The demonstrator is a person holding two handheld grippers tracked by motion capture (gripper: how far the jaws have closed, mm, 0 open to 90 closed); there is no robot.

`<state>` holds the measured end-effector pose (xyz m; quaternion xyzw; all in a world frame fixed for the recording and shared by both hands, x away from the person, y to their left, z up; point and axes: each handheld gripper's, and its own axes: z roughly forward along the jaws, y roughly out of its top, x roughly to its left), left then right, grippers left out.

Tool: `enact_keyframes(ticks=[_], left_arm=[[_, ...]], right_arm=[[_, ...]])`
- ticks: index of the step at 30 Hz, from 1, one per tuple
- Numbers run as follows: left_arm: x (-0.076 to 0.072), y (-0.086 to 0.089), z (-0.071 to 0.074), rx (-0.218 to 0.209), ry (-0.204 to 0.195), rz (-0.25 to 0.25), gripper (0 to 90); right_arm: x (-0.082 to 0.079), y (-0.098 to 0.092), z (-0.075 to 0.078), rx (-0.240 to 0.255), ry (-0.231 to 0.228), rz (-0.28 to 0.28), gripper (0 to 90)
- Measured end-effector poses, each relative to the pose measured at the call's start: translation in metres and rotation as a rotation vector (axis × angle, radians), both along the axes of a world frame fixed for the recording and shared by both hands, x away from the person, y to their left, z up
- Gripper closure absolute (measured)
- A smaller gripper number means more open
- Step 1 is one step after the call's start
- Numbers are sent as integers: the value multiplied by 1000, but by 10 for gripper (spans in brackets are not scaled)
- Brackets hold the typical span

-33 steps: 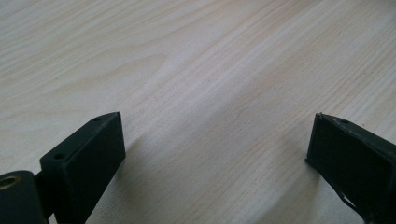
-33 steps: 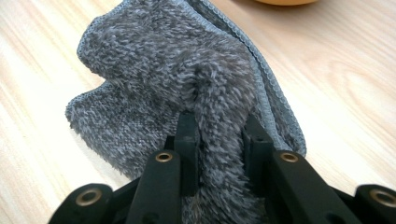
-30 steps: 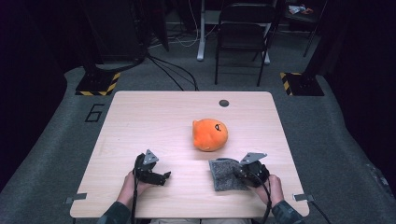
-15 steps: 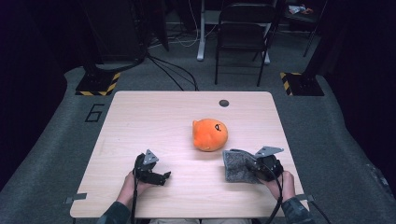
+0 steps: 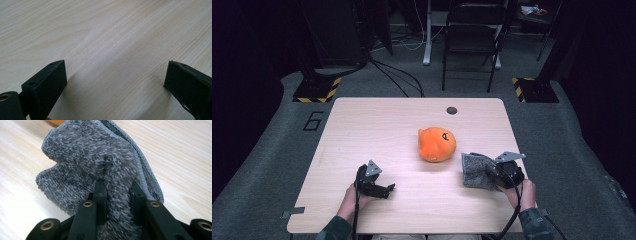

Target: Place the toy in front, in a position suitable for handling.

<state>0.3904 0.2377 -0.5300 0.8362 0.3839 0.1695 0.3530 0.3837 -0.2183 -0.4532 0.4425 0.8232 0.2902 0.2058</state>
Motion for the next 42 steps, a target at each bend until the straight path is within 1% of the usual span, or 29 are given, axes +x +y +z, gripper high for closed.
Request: enact_keyframes(ticks=[2,3,5,7,8,10,11,12,14,15,16,18,19,20,22,24,25,26,27,28,29,31,32,33,35,37,39,41,42], left_arm=[[0,0,0,0,0,0,39],[0,0,0,0,0,0,39],[0,0,0,0,0,0,39],[0,0,0,0,0,0,39],[0,0,0,0,1,0,39],[0,0,0,-1,-3,7,39],[0,0,0,-2,-5,6,39],[0,0,0,0,-3,7,39],[0,0,0,-1,-3,7,39],[0,0,0,-1,-3,7,39],[0,0,0,-1,-3,7,39],[0,0,0,-1,-3,7,39],[0,0,0,0,-3,7,39],[0,0,0,-1,-3,7,39],[0,0,0,0,-3,5,39],[0,0,0,-1,-4,7,39],[0,0,0,-1,-3,7,39],[0,-1,0,-1,-3,8,39],[0,-1,0,-3,-4,7,39],[0,-1,0,-3,-5,7,39],[1,-1,0,0,-3,5,39],[1,-1,2,14,6,10,40],[1,-2,3,23,16,14,41],[2,-2,4,29,27,11,46],[4,0,7,11,32,18,55],[4,1,12,-11,13,37,59],[4,0,18,-17,-10,33,60],[5,-2,19,-24,-16,36,59],[7,-5,24,-35,-27,28,61]], right_arm=[[2,-3,1,10,2,-26,726],[4,-6,1,-5,-6,-31,726],[8,-9,1,0,-6,-50,725],[10,-10,1,-8,-11,-60,725],[16,-13,0,2,-11,-81,724],[22,-14,-1,-14,-14,-98,722],[24,-14,-2,-18,-8,-103,721],[27,-14,-4,-13,-13,-100,721],[31,-15,-7,-36,-8,-117,719],[34,-16,-8,-35,-2,-129,718],[38,-18,-11,-41,-5,-123,716],[42,-20,-14,-53,-1,-135,714],[44,-20,-16,-46,12,-144,712],[46,-22,-18,-49,10,-138,710],[49,-24,-23,-52,24,-151,699],[49,-24,-28,-72,38,-147,680],[50,-24,-32,-85,47,-141,651],[50,-25,-35,-91,47,-141,602],[51,-24,-38,-97,67,-144,545],[52,-25,-39,-93,79,-144,471],[53,-26,-40,-90,76,-148,395],[51,-26,-38,-66,78,-158,213],[50,-27,-37,-59,65,-165,159],[49,-27,-35,-40,61,-164,136],[47,-27,-31,-14,57,-161,97],[45,-26,-29,5,60,-154,67],[43,-27,-28,22,57,-146,60],[42,-27,-27,25,53,-139,60],[40,-26,-25,36,59,-141,60]])
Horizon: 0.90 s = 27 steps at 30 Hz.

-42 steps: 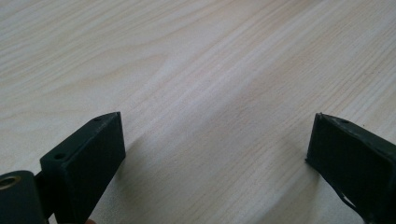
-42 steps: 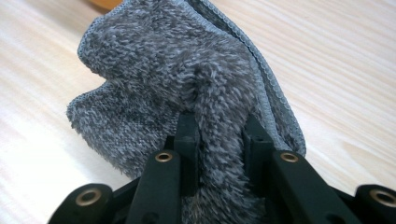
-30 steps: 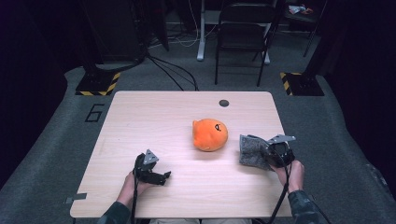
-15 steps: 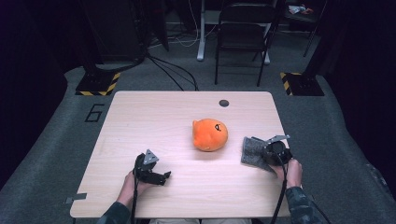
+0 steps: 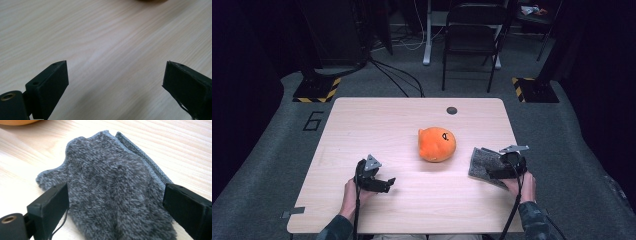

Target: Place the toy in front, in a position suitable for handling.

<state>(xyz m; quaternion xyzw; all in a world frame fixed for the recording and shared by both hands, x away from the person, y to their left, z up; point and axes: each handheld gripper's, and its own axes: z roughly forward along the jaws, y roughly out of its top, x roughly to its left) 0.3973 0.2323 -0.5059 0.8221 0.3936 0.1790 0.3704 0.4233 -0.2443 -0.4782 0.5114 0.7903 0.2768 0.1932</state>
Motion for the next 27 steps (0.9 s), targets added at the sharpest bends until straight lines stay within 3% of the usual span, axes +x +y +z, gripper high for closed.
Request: enact_keyframes(ticks=[6,9,13,27], left_arm=[[8,-14,12,-42,-25,-29,69],[12,-31,24,-52,-36,-83,75],[23,-42,33,-79,-39,-111,100],[66,-74,43,-94,-36,-123,114]], right_arm=[[-5,-4,5,26,-14,-14,63],[-7,-7,6,35,0,-20,63],[-8,-8,6,37,3,-26,65],[-10,-11,8,36,-6,-26,66]])
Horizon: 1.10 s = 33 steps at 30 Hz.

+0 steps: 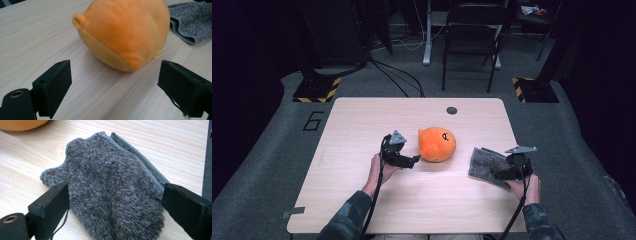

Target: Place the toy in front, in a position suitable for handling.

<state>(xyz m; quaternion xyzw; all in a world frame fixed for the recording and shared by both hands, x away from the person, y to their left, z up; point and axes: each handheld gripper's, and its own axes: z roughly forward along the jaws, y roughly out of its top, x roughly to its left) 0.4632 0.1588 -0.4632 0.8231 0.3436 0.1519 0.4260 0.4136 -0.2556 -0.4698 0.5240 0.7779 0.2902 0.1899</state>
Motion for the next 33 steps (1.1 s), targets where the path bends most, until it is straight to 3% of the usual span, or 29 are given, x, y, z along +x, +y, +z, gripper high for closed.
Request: enact_keyframes(ticks=[8,14,17,21,27,30,33], left_arm=[[25,-30,11,24,-10,-20,143],[40,-49,7,65,6,-26,166],[42,-53,2,63,23,-40,269],[41,-55,-2,90,33,-49,440],[34,-54,-4,72,-16,-55,673],[31,-53,-3,37,-22,-45,715],[27,-55,1,30,-37,-55,729]], right_arm=[[-1,1,1,-1,-16,14,65],[-3,0,2,10,-8,8,67],[-2,-4,3,5,-24,17,70],[-2,-5,3,14,-18,8,78],[-2,-2,3,10,-9,12,88],[-2,-3,3,11,-11,16,95],[-1,-5,3,13,-9,15,98]])
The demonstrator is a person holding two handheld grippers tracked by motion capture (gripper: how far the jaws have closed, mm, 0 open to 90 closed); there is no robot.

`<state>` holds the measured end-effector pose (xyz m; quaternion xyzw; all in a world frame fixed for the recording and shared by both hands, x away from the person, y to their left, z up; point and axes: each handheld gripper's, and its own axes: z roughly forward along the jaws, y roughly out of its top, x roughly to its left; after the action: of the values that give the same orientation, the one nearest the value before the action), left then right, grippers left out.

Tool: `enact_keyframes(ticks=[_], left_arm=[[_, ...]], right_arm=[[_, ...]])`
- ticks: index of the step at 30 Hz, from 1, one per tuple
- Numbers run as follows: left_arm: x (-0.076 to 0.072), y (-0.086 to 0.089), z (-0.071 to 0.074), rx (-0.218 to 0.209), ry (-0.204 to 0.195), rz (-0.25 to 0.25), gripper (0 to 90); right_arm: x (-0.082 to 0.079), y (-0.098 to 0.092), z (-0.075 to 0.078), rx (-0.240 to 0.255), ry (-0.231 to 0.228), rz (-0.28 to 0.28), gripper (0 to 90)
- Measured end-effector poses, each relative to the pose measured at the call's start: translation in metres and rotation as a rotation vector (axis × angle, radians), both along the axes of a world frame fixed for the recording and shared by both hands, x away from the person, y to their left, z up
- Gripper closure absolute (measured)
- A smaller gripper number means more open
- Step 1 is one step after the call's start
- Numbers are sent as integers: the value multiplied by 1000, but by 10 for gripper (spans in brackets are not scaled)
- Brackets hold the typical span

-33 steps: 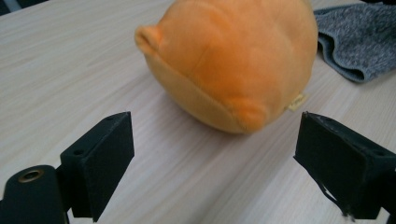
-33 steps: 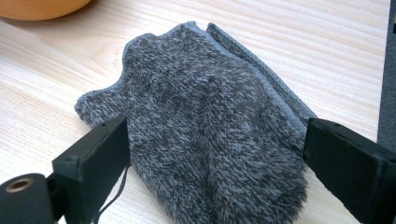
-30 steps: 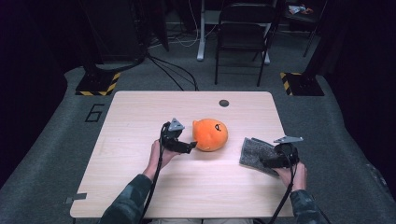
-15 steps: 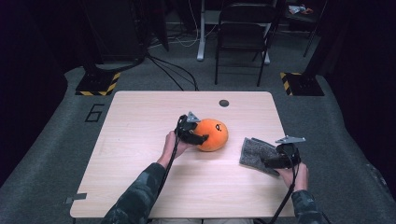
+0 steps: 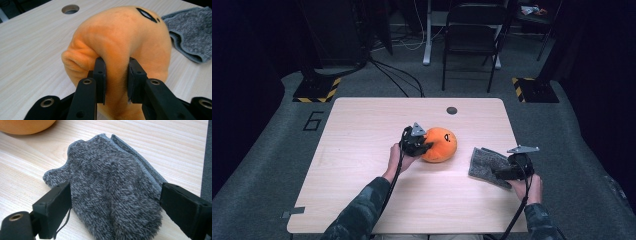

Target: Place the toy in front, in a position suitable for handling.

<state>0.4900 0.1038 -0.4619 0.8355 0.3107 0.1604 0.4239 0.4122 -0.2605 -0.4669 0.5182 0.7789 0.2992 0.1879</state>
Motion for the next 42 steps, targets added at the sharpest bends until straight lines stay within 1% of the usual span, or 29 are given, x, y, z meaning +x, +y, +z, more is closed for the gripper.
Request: enact_keyframes(ticks=[1,2,6,7,9,11,15,16,18,19,20,21,23,24,25,26,27,29,30,31,32,33,34,35,36,37,38,40,42], left_arm=[[-2,-1,2,6,-11,-8,731],[-3,-2,4,7,-13,-16,732],[-11,-5,10,11,-24,-27,732],[-15,-6,12,-9,-16,-33,732],[-18,-5,13,-14,-13,-39,732],[-26,-5,18,-27,-18,-47,731],[-41,-1,24,-55,-5,-66,727],[-45,1,25,-55,-2,-69,726],[-53,4,25,-58,6,-74,721],[-53,4,25,-58,6,-74,718],[-60,6,22,-58,14,-77,715],[-63,7,19,-57,19,-75,712],[-64,7,10,-71,41,-67,701],[-64,7,5,-62,54,-65,692],[-64,7,5,-62,54,-65,675],[-65,8,-1,-69,42,-59,660],[-66,9,-1,-80,39,-48,635],[-66,10,-1,-84,42,-44,512],[-66,13,-1,-86,40,-43,512],[-67,15,-1,-97,38,-29,464],[-68,17,-1,-102,30,-23,385],[-71,21,-1,-94,23,-13,294],[-73,22,-1,-93,12,-6,256],[-73,22,-1,-93,12,-6,242],[-76,26,1,-76,2,-7,232],[-76,26,1,-76,2,-7,216],[-80,28,2,-84,3,-1,216],[-85,32,4,-60,-16,-5,207],[-88,33,4,-55,-15,-5,206]], right_arm=[[0,0,0,2,-1,-3,98],[0,-1,0,5,5,-9,99],[0,-2,0,2,-3,0,101],[0,-3,0,1,-5,0,101],[0,-3,0,3,-4,-2,102],[0,-3,0,3,-5,0,102],[-1,-2,0,5,-4,-2,101],[-1,-2,1,7,-1,-6,101],[-2,-1,1,6,2,-9,101],[-2,-1,1,6,2,-9,101],[-2,-1,1,7,-1,-8,101],[-1,-1,0,5,-4,-3,100],[-1,0,0,4,-2,-3,100],[-1,1,0,-1,0,-2,100],[-1,1,0,-1,0,-2,100],[0,2,-1,-2,1,3,100],[0,3,-1,1,2,1,101],[-1,3,-1,-7,5,2,101],[-1,4,-1,-2,7,2,101],[0,3,-1,-3,4,4,101],[0,3,-2,-2,3,4,101],[-1,2,-1,3,8,-1,101],[-1,2,-1,0,6,-3,101],[-1,2,-1,2,6,-1,101],[-1,2,-1,0,6,-6,101],[-1,2,-1,0,6,-6,101],[0,1,-1,-5,0,0,101],[0,2,0,-2,-2,1,102],[-1,2,1,-3,-2,5,102]])
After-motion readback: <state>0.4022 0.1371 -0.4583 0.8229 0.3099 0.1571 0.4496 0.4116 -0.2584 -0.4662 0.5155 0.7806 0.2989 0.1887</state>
